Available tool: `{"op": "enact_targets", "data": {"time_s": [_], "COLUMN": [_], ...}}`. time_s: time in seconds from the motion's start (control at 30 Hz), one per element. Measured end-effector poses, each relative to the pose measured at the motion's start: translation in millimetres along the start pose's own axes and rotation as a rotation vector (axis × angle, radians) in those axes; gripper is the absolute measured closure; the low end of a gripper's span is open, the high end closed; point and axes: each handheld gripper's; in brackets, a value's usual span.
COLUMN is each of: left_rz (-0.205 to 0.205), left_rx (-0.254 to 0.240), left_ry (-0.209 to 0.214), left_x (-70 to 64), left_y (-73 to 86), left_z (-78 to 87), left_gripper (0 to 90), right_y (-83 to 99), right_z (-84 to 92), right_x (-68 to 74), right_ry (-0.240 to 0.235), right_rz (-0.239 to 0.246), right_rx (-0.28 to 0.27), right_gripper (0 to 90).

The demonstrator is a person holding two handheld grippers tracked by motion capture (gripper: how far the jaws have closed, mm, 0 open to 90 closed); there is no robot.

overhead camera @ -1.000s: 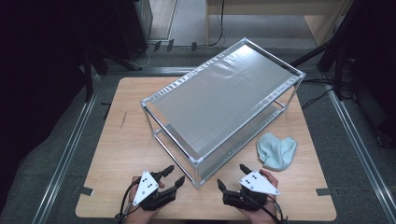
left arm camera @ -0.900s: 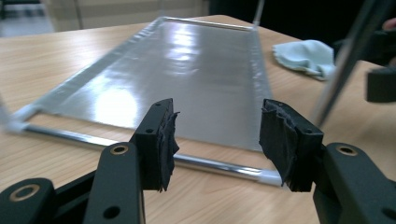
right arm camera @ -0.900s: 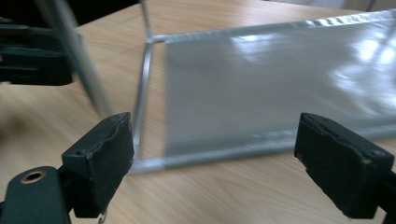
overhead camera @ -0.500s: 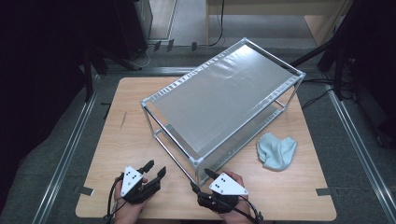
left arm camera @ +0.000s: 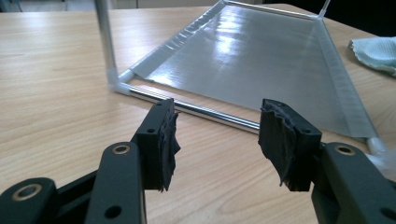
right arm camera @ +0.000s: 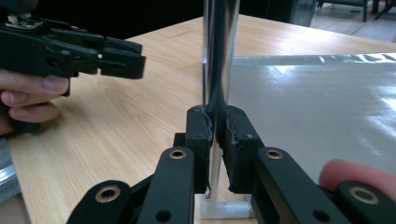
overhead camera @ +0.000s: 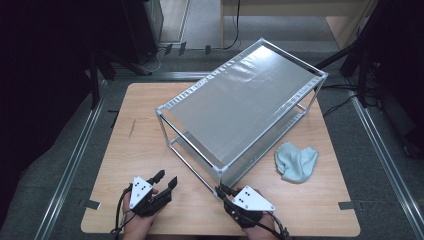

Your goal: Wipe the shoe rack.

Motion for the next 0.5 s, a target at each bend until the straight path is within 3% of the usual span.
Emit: {"op": "enact_targets", "data": {"time_s": [0.17,0.3,0.5], "left_rz": [0.013,-0.006,-0.006], "left_rx": [-0.003,-0.011,-0.006], "left_ry": [0.026,0.031,0.009], "left_x": [-0.2,-3.3,-8.8], "left_y": [-5.1,-11.6,-23.8], "left_z": [-10.0,-19.5,-34.8], "left_gripper": [46.4,46.0,45.9], "right_y": [8.0,16.0,29.4], "right_z": [16.8,32.3,56.3], "right_x": [-19.1,-34.0,-50.9], "right_ry": [0.043,0.080,0.131], "right_rz": [-0.028,-0.056,-0.094], "right_rx": [-0.001,-0.003,-0.012], "right_gripper": [82.5,82.4,82.4]}}
Point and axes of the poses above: each handheld gripper's, and its own axes: z roughly backward along the jaws, y roughly out of its underside, x roughly to its left, and after that the axes turned 10 degrees about x, right-handed
